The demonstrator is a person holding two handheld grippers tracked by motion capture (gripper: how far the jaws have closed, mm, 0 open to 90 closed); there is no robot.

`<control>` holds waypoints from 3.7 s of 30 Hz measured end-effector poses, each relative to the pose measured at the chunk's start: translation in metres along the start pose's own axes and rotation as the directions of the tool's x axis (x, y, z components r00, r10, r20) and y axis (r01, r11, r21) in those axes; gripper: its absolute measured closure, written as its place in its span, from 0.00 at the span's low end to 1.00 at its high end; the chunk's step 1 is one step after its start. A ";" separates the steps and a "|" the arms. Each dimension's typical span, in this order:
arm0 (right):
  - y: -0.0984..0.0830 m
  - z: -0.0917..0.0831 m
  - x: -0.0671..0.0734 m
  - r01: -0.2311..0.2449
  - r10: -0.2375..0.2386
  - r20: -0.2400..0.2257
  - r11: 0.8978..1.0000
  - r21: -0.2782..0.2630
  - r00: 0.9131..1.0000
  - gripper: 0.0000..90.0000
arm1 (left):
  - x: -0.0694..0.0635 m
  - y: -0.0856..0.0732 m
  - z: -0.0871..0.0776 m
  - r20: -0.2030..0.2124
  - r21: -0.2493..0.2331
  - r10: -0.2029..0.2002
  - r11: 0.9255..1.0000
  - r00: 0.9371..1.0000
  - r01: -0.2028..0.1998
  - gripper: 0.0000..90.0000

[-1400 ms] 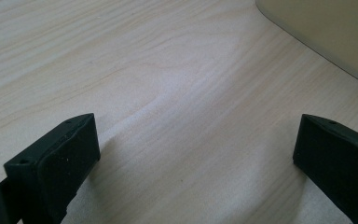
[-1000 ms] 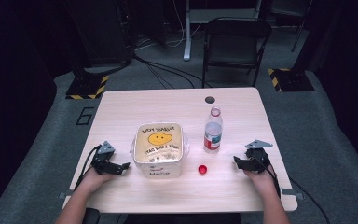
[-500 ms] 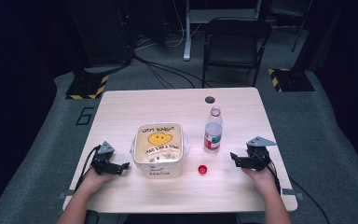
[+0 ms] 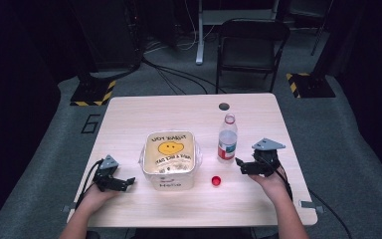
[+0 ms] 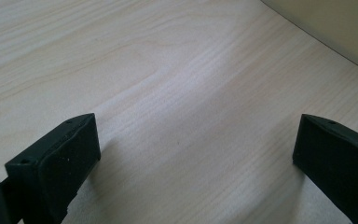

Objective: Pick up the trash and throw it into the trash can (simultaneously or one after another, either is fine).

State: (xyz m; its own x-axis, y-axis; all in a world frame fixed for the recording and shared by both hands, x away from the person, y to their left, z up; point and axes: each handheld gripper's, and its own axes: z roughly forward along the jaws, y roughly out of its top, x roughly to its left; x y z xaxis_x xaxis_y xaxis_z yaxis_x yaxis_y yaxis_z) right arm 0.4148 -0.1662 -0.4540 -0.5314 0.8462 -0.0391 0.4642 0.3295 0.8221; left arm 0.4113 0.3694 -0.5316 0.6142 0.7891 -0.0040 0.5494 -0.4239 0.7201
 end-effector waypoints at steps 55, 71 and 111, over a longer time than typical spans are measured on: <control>0.071 0.027 0.024 -0.032 0.032 0.011 0.999 -0.027 0.999 0.01 | 0.008 0.016 0.015 -0.002 0.006 0.006 1.000 1.000 -0.006 0.00; 0.072 0.034 0.022 -0.034 0.034 -0.019 0.999 -0.038 0.999 0.19 | 0.008 0.016 0.015 -0.001 0.008 0.008 1.000 1.000 -0.008 0.00; 0.090 0.015 0.028 0.005 -0.010 -0.082 0.998 -0.065 0.997 0.31 | 0.008 0.015 0.014 0.001 0.006 0.008 1.000 1.000 -0.008 0.00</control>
State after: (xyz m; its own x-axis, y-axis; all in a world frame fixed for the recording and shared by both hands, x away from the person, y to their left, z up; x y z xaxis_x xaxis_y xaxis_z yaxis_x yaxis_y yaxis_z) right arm 0.4520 -0.1065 -0.3894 -0.5925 0.8056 -0.0008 0.4142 0.3055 0.8574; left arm 0.4328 0.3630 -0.5305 0.6191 0.7853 0.0009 0.5478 -0.4326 0.7161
